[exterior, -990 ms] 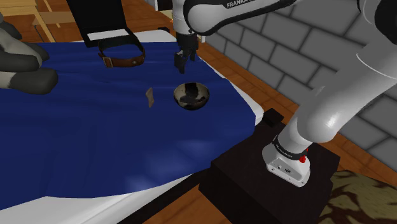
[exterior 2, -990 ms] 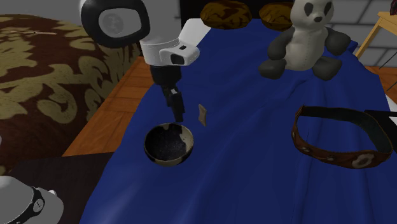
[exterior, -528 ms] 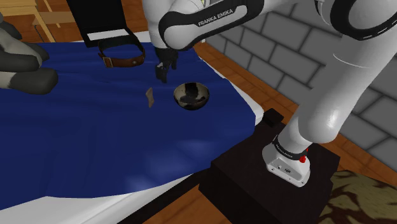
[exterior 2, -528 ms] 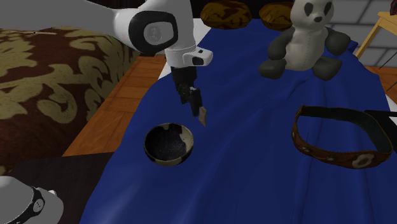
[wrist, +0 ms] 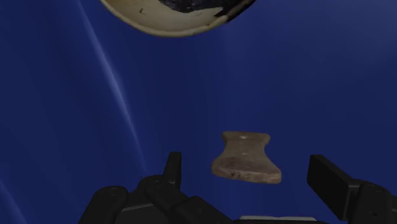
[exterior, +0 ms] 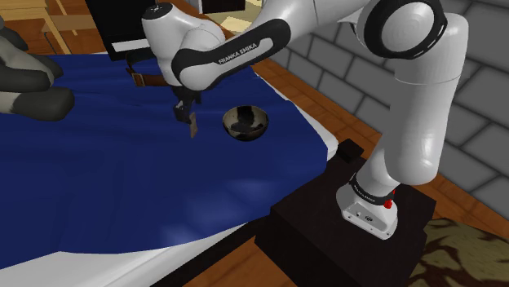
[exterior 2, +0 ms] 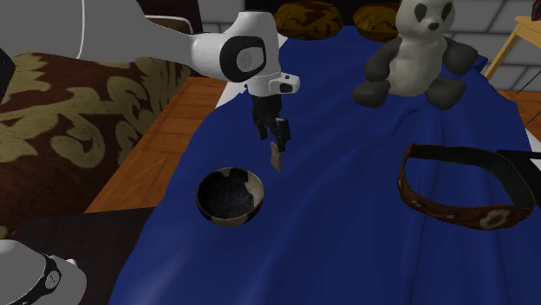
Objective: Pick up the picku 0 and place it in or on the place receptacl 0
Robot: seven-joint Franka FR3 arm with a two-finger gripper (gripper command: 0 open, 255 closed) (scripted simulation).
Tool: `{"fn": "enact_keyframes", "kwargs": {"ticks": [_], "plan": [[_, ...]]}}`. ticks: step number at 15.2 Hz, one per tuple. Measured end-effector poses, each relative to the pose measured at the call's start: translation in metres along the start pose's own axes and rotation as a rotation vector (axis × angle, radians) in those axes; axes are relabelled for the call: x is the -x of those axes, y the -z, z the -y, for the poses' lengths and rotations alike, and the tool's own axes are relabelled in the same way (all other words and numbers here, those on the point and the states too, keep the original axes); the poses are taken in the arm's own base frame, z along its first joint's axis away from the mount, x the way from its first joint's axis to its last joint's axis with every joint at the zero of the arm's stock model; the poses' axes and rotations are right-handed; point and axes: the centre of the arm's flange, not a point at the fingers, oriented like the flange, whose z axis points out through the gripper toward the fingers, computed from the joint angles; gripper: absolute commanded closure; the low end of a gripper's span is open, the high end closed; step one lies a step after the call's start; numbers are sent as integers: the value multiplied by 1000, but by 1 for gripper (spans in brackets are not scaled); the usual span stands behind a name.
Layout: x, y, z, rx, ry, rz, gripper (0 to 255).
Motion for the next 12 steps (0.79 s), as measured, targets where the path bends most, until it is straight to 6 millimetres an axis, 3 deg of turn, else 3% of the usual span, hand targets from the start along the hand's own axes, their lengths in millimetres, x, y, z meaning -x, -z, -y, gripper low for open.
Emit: {"fn": "enact_keyframes", "kwargs": {"ticks": [8, 12], "plan": [[-11, -40, 5, 4, 12, 0, 0], [-11, -44, 5, 4, 12, 0, 0]]}}
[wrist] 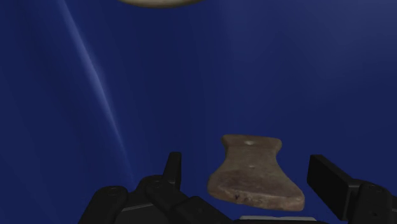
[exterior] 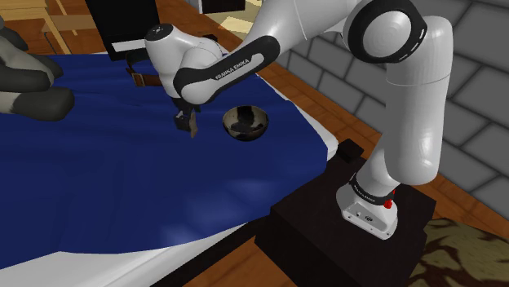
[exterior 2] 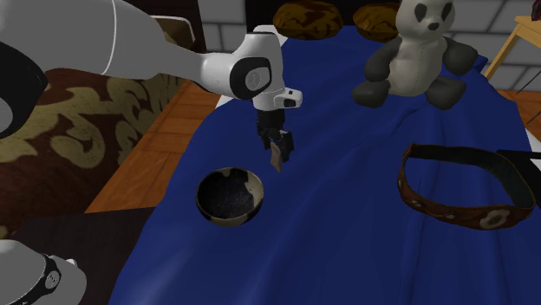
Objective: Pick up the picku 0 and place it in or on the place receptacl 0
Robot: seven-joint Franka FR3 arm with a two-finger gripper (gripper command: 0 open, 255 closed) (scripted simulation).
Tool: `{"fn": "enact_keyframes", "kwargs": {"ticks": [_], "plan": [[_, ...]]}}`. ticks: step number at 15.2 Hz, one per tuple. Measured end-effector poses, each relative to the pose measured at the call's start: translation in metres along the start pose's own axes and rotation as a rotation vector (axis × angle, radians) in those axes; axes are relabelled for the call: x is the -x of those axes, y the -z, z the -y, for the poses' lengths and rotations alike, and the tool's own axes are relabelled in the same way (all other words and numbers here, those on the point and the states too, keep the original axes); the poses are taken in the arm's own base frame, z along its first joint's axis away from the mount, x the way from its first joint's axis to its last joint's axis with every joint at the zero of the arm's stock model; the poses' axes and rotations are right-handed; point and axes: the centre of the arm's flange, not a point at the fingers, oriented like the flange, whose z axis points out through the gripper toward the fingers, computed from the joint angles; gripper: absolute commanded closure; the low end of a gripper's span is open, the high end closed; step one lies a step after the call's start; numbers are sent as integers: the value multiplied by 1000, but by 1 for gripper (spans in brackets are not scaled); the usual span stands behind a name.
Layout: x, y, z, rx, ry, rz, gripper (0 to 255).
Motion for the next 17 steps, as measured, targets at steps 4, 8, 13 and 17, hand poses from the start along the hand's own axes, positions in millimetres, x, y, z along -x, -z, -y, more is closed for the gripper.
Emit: {"fn": "enact_keyframes", "kwargs": {"ticks": [4, 8, 13, 17], "plan": [[0, 0, 0, 0, 0, 0, 255], [0, 0, 0, 0, 0, 0, 255], [0, 0, -1, 0, -1, -1, 255], [0, 15, -4, 0, 0, 0, 255]]}}
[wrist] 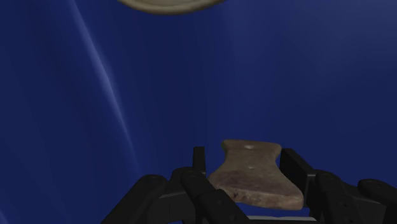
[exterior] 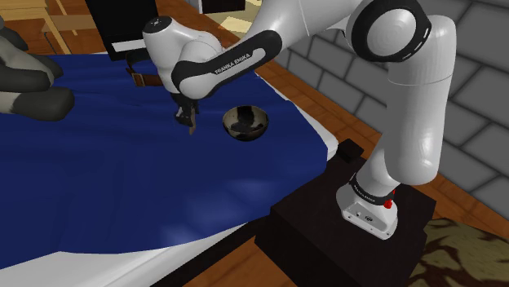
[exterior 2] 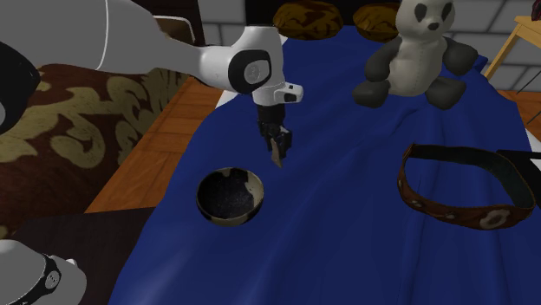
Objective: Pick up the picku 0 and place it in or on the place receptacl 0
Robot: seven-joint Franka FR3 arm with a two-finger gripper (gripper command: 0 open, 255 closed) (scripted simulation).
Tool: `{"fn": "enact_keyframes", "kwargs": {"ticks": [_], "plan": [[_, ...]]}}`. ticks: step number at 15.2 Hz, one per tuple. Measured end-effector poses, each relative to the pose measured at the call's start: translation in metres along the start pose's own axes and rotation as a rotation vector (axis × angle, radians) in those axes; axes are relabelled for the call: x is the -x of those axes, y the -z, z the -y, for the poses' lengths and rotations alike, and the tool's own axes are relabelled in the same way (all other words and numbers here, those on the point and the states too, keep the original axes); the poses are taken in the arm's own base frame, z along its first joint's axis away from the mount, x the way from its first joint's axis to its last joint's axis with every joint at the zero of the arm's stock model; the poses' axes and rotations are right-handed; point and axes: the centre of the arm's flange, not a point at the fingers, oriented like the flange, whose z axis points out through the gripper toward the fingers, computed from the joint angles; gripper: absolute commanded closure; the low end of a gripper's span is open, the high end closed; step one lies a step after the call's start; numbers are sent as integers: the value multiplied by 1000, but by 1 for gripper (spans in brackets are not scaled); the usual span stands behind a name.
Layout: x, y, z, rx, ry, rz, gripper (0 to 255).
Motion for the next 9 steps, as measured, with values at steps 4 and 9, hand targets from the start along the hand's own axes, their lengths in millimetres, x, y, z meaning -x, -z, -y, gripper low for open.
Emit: {"fn": "enact_keyframes", "kwargs": {"ticks": [4, 9], "plan": [[-1, 21, -5, 0, 0, 0, 255], [2, 46, -10, 0, 0, 0, 255]]}}
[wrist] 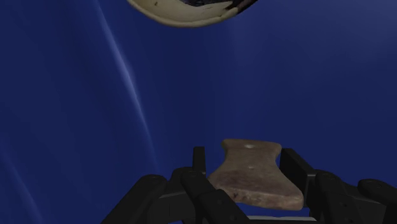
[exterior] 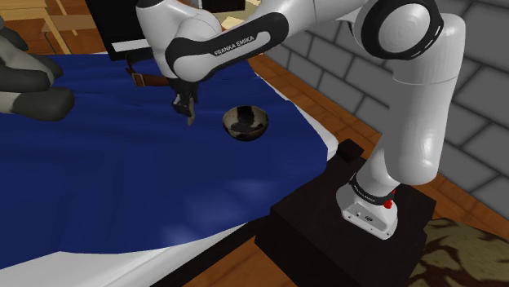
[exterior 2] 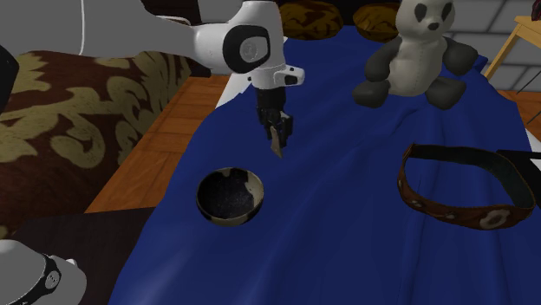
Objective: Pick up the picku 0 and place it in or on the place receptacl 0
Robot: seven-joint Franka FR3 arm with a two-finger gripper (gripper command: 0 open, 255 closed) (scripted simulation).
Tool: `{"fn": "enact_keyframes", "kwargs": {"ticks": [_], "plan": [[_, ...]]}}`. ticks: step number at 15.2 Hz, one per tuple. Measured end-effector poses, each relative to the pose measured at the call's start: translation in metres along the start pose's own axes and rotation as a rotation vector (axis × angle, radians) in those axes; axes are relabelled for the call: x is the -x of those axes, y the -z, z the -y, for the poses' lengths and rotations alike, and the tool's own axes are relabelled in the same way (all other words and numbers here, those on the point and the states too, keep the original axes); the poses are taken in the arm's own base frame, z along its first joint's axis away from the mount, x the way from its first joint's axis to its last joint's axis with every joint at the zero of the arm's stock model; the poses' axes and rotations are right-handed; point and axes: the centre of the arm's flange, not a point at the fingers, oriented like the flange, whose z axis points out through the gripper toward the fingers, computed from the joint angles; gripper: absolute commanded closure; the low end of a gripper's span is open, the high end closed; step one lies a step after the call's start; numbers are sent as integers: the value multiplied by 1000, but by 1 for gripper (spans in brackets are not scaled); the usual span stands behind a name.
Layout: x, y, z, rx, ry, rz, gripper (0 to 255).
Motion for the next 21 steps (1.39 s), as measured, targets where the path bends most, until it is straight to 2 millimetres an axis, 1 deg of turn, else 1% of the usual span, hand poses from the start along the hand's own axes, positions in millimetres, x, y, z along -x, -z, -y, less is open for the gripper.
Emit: {"fn": "enact_keyframes", "kwargs": {"ticks": [19, 20, 21], "plan": [[0, 97, -20, 0, 0, 0, 255], [0, 101, -22, 0, 0, 0, 255], [7, 104, -24, 0, 0, 1, 255]]}}
